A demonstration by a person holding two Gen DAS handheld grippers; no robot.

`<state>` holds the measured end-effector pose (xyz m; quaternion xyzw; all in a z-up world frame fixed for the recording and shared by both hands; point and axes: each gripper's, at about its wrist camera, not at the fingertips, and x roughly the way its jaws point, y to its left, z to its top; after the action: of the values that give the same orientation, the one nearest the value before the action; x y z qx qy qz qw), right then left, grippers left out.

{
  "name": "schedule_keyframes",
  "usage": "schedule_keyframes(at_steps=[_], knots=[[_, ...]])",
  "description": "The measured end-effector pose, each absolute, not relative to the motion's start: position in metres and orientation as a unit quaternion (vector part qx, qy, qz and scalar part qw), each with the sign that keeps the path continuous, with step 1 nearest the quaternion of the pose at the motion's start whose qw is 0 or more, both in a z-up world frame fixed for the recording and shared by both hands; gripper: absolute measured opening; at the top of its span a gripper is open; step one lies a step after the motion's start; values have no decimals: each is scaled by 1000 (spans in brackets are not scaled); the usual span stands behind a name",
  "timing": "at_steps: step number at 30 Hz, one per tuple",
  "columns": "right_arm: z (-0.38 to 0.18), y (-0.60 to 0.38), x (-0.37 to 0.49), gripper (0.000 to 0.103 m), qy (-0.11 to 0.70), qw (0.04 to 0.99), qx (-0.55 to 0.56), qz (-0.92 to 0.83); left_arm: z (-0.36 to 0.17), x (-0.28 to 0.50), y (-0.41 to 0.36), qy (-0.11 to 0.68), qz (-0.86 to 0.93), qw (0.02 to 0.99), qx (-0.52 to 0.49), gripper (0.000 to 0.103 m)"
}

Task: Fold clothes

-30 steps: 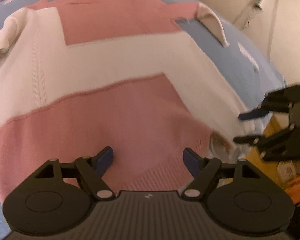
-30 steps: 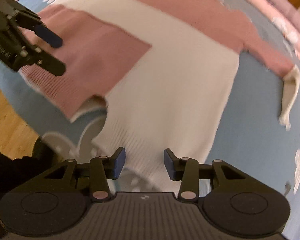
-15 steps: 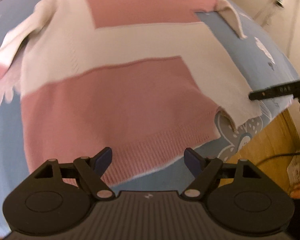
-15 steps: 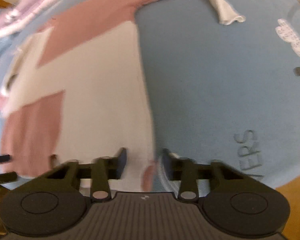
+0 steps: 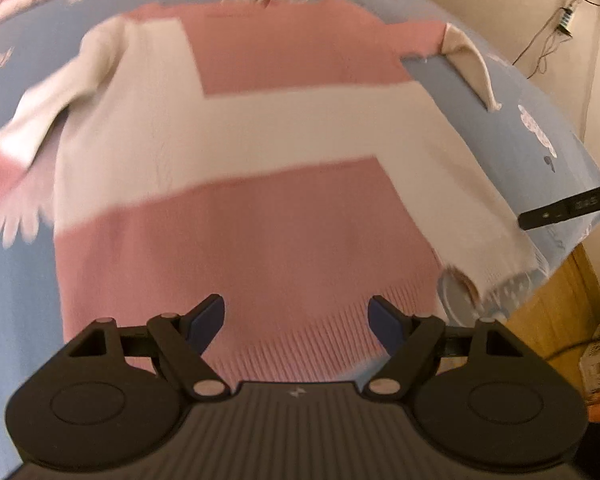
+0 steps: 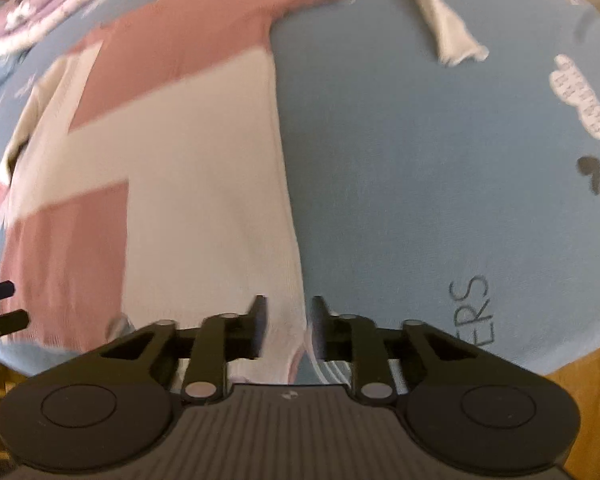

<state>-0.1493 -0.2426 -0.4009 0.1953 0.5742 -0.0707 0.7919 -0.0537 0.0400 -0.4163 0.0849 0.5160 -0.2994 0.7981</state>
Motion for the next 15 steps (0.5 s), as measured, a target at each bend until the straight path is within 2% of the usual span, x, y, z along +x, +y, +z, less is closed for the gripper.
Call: schedule_keyframes(at_steps=[6, 8, 15], knots=[[-391, -212, -124, 39, 564, 801, 197, -32, -434, -28, 7, 485, -348, 799, 72, 78], [-388, -200, -116, 44, 561, 806, 189, -17, -444, -30, 0, 509, -358, 779, 73, 78], [-375, -164, -121, 46, 566, 799, 201, 30, -444, -84, 26, 522, -383, 760, 58, 86]])
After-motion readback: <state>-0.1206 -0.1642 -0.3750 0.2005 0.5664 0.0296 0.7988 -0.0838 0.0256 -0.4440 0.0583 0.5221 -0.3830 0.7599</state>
